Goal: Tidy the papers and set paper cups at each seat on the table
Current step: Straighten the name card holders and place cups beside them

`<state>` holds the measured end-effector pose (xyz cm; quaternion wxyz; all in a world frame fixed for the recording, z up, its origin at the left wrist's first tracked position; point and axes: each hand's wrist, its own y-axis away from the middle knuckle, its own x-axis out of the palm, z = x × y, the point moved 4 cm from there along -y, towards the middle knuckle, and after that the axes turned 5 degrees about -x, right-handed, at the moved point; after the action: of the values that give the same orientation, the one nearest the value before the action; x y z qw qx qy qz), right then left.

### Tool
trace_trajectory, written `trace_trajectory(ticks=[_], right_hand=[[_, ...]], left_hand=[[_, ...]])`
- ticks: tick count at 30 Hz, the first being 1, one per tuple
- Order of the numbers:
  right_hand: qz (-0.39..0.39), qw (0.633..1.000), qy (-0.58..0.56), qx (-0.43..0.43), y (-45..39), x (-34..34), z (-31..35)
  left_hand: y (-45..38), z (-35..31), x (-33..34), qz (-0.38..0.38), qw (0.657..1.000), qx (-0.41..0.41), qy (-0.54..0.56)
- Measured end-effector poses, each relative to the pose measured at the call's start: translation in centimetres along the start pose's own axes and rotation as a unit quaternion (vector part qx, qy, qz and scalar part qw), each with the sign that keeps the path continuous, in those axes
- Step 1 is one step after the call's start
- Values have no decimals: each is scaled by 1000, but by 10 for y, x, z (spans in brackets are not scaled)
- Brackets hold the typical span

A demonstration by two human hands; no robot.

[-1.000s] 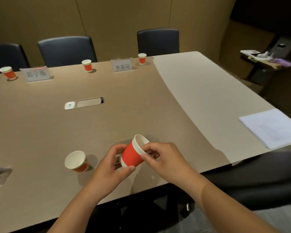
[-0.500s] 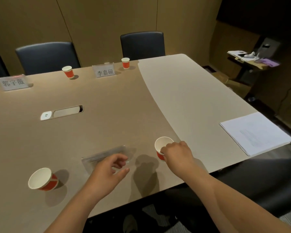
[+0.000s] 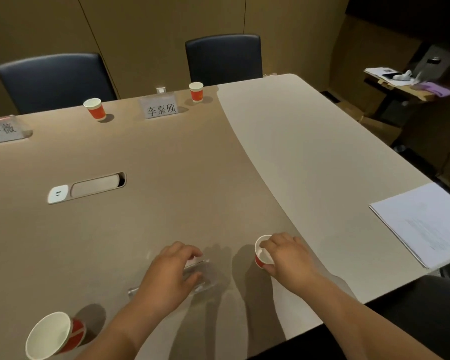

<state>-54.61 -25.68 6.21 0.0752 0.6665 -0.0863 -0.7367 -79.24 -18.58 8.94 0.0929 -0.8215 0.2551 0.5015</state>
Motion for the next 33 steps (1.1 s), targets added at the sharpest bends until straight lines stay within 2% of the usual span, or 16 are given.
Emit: trace_trajectory(ticks=[3,9,12,15,20,33], right_hand=[[-33,999,-14,-31,5,-13,0],[95,993,30,-67,-19,0,-3],[111,992,36,-41,-26,6,-4],[101,995,20,-1,-31,5,-9],[116,991,47,-44,-35,5,-14],[115,993,21,-9,-41,9,-17]], left_hand=[[-6,5,9,56,993,-43,-98],[-18,23,39,148,959,-101,-220],[-20,30,49,176,948,-116,-237],[-20,35,53,180,947,-122,-236],[-19,40,57,163,953,-126,-220],[-18,36,57,152,952,-122,-234]])
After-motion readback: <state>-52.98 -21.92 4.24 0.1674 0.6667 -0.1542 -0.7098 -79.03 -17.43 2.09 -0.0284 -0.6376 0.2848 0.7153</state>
